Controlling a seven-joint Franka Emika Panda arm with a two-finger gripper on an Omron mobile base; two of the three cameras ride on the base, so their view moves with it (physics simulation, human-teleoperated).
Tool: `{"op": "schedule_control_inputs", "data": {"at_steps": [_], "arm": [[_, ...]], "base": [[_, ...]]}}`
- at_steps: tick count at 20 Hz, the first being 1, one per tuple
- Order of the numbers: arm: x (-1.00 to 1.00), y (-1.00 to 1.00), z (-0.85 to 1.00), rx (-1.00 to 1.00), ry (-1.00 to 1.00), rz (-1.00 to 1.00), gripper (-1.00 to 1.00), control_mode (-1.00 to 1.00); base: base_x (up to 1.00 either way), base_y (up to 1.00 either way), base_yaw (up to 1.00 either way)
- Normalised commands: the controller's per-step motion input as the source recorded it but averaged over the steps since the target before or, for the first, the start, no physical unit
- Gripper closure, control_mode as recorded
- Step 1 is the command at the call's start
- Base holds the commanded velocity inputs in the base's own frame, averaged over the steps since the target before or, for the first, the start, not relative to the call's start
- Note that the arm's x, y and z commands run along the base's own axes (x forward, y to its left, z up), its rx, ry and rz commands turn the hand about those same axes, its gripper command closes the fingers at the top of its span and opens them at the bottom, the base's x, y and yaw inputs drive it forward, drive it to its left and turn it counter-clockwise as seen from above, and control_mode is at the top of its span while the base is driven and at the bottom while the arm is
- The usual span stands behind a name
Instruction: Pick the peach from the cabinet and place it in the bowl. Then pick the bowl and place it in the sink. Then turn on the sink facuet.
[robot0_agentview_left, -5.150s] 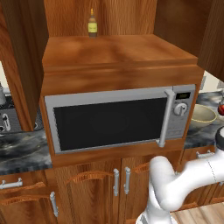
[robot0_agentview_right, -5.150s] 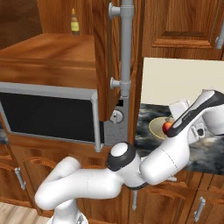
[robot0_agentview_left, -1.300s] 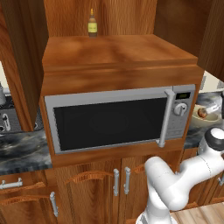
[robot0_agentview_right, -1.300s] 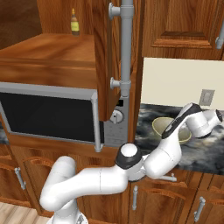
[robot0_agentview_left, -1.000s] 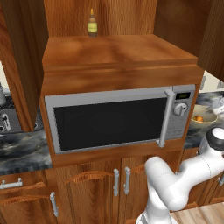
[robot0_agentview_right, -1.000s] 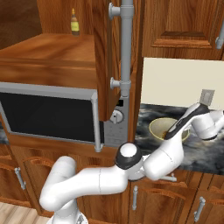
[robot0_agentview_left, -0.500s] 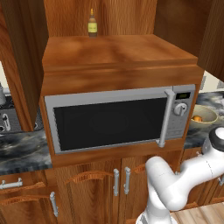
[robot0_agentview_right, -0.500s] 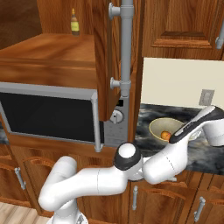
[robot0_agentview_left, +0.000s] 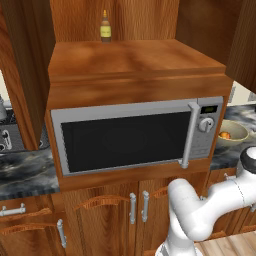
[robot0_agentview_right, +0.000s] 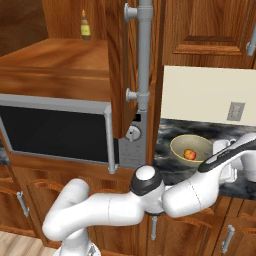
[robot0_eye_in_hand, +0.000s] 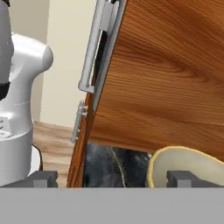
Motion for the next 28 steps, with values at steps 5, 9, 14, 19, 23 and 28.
{"op": "schedule_control_inputs", "data": {"at_steps": [5, 9, 14, 19, 23, 28], "arm": [[0.12, 0.02, 0.0, -0.11, -0.41, 0.08, -1.0, -1.0], [0.32, 0.04, -0.1, -0.12, -0.4, 0.01, -1.0, -1.0], [0.29, 0.1, -0.34, -0.12, -0.25, 0.06, -1.0, -1.0], [0.01, 0.18, -0.12, -0.1, -0.04, 0.08, -1.0, -1.0], [0.1, 0.02, -0.01, -0.02, -0.04, 0.02, -1.0, -1.0], [0.34, 0.0, -0.35, -0.08, -0.15, 0.0, -1.0, -1.0]], "base": [[0.0, 0.0, 0.0], [0.0, 0.0, 0.0], [0.0, 0.0, 0.0], [0.0, 0.0, 0.0], [0.0, 0.0, 0.0], [0.0, 0.0, 0.0]]}}
